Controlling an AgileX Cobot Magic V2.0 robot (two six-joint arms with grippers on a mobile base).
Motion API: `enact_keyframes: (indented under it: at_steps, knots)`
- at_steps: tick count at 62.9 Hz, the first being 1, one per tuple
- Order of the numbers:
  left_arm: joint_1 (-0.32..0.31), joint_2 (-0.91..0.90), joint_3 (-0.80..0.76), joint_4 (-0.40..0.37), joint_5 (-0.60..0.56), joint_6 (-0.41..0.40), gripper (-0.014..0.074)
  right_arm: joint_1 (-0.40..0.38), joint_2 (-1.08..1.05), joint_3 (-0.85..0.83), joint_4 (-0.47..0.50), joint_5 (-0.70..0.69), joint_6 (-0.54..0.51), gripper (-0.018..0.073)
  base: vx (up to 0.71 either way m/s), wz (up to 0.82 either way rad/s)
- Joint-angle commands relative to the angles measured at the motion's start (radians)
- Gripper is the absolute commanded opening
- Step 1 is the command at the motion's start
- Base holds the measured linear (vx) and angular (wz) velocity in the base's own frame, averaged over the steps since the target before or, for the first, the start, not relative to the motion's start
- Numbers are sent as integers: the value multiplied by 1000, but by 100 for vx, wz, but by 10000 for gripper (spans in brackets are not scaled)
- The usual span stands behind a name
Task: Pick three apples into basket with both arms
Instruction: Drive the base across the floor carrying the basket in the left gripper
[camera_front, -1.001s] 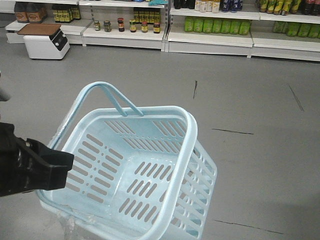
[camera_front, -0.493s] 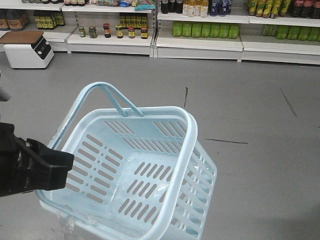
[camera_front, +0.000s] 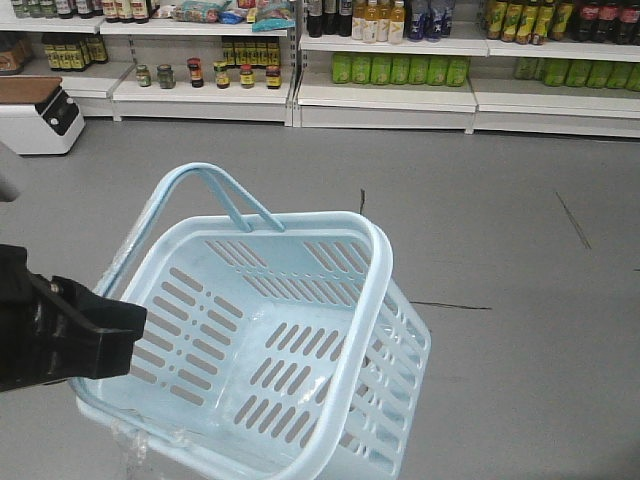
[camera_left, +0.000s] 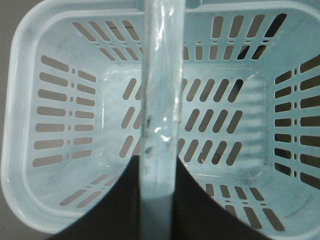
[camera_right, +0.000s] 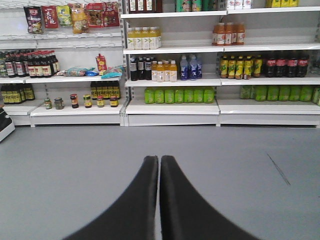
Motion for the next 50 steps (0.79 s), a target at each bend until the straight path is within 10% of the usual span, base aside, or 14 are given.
enact_keyframes:
  at_steps: [1, 50]
  knots:
    - [-5, -16, -31, -11, -81, -12, -8, -2, -12, 15, -10, -74, -9, -1, 23, -18]
    - [-5, -16, -31, -11, -81, -12, -8, -2, -12, 15, -10, -74, -9, -1, 22, -36]
